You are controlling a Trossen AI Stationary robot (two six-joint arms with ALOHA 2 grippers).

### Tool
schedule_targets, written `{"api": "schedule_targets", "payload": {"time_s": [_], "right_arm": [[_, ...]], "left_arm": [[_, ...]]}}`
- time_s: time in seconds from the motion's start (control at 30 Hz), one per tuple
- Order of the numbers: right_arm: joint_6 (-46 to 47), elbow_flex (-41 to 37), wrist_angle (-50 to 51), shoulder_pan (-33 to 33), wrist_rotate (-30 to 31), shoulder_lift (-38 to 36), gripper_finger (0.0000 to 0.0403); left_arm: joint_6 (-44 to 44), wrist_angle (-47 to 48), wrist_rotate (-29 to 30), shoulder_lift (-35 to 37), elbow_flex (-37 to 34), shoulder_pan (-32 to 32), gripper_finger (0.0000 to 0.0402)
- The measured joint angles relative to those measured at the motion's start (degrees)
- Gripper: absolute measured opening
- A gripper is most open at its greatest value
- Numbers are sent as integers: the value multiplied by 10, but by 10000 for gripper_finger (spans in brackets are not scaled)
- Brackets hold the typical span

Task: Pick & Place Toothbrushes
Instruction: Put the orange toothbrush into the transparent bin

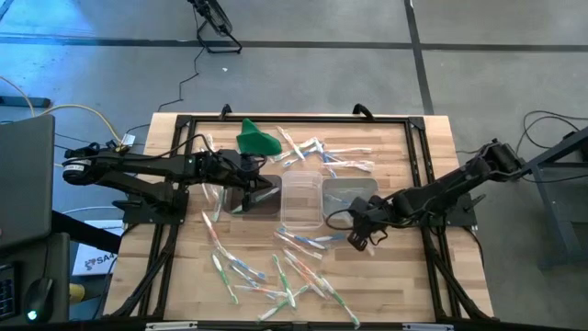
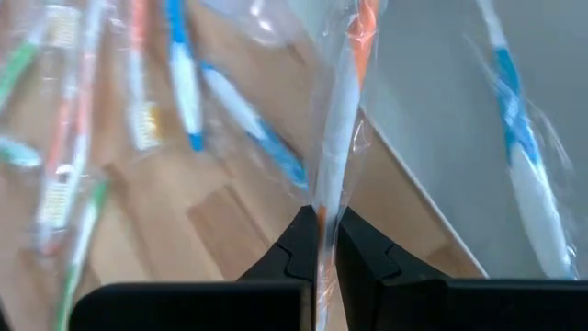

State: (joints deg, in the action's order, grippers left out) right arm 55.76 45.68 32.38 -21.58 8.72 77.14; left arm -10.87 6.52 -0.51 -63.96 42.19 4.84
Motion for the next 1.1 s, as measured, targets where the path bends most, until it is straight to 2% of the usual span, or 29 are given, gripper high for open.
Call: {"api": "schedule_targets", "payload": {"time_s": [0.23, 0.67, 0.93, 1.1], "right_arm": [[-108, 51, -32, 0, 61, 0, 12], [-315, 88, -253, 60, 192, 0, 13], [-346, 88, -388, 121, 199, 2, 13], [-346, 88, -425, 142, 200, 2, 13]], "left_arm": [[0, 0, 0, 0, 0, 0, 1], [0, 0, 0, 0, 0, 0, 1], [0, -1, 1, 0, 0, 0, 1], [0, -9, 1, 0, 0, 0, 1]]}}
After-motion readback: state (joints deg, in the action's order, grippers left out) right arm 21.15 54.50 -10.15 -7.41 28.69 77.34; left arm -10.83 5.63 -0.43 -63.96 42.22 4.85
